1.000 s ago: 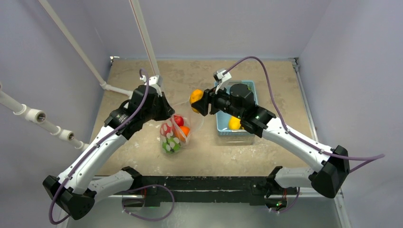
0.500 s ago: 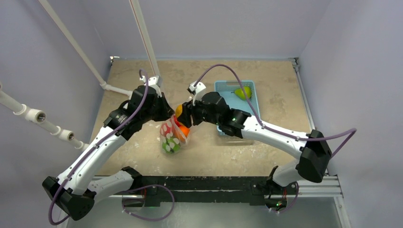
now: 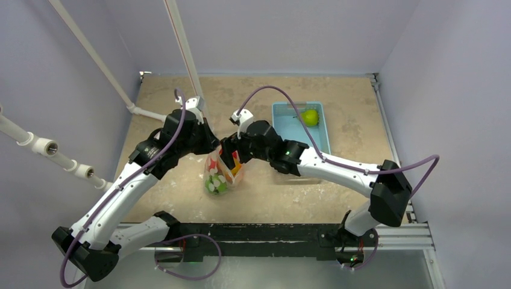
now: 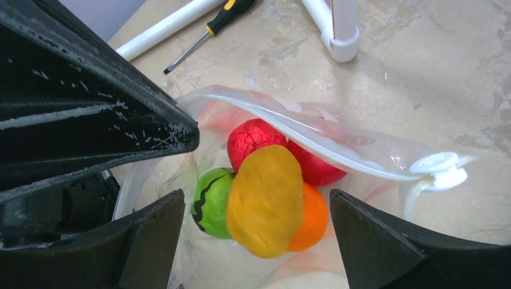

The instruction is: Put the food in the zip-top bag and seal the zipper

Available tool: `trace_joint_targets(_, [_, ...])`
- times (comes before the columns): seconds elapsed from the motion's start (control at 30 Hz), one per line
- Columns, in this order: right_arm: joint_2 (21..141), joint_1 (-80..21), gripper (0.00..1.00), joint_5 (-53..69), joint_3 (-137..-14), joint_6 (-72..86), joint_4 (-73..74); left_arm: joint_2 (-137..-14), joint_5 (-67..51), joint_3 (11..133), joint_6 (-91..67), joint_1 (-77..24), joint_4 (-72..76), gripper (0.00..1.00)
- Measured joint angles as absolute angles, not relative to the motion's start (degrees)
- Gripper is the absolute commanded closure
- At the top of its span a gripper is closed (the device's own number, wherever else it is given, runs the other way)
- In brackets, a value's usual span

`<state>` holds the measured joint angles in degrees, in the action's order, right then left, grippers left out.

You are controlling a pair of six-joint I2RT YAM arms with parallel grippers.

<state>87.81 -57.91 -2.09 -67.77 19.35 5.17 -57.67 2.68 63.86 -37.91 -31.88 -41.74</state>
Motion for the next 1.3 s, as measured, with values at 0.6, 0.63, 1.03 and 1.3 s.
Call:
trace_joint_targets(0.6, [81.21,-58.06,0.07,-14.70,-69.19,23.16,10.41,-57.41,2.68,63.86,-37.91,-31.88,-42.06,1.00])
trace_joint_targets(0.63, [80.53,-57.98,0.08,-16.08,-69.54,23.75,11.22,-57.41,2.68,63.86,-37.91,-31.88,-42.04,1.00])
trace_joint_targets(1.03, [78.37,-48.60,0.10,-25.39,-70.76,34.33,24.71,-57.41,2.15,63.86,-37.87,-31.88,-41.95,1.00])
trace_joint_targets(1.3, [78.74,-44.21,0.09,-28.71,-68.99,42.35,32.38,-57.41,1.54,63.83,-37.36,-31.88,-41.58,1.00])
